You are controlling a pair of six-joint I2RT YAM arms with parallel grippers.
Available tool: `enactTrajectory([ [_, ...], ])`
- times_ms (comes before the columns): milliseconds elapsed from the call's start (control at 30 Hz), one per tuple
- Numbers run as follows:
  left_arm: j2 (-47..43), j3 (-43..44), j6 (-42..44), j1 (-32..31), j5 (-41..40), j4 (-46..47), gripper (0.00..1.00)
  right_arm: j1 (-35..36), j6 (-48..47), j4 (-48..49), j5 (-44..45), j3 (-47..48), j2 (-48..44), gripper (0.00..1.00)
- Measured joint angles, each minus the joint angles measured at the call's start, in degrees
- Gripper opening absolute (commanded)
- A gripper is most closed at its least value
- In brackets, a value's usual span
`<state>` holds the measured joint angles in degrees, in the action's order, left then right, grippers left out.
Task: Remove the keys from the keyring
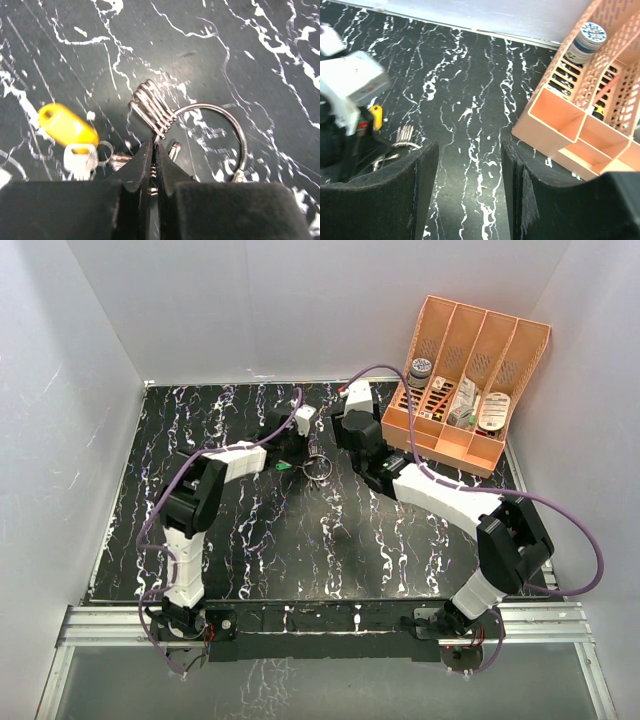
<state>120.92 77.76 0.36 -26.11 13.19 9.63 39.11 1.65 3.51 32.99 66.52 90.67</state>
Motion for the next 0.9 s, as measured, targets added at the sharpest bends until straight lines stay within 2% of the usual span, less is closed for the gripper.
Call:
enactTrajectory([
  [167, -10.38, -4.15, 0.04, -0.48, -1.81, -2.25, 0.0, -0.02, -0.24, 2.47, 3.91, -2.6, -1.22, 0.51],
  [400, -26.73, -4.79, 0.61, -0.61, -2.67, 1.95, 0.0, -0.02, -0.04, 4.02, 5.49, -3.87, -1.97, 0.51],
  [567, -32.35, -6.8, 1.31, -0.61, -3.45, 3.32, 0.0, -0.02, 0.55, 4.52, 4.96, -4.94, -2.23, 0.51],
  [600, -32.52, -6.99, 1.57, -0.61, -3.87, 3.34, 0.08, -0.02, 0.79, 4.44, 4.79, -5.14, -2.23, 0.51],
  [633, -32.54, -7.15, 1.73, -0.61, -4.33, 3.13, 0.22, -0.02, 1.07, 4.33, 4.66, -5.2, -2.23, 0.51],
  [700, -32.17, -7.72, 2.29, -0.61, -5.4, 2.23, 0.36, -0.02, 1.51, 4.2, 4.39, -5.2, -2.23, 0.51],
  [867, -28.17, -8.94, 2.29, -0.61, -7.37, 2.36, 0.46, -0.09, 1.68, 4.11, 4.13, -5.2, -2.49, 0.51],
  [900, -26.91, -9.31, 2.16, -0.61, -7.93, 2.54, 0.51, -0.11, 1.68, 4.04, 4.13, -5.27, -2.8, 0.51],
])
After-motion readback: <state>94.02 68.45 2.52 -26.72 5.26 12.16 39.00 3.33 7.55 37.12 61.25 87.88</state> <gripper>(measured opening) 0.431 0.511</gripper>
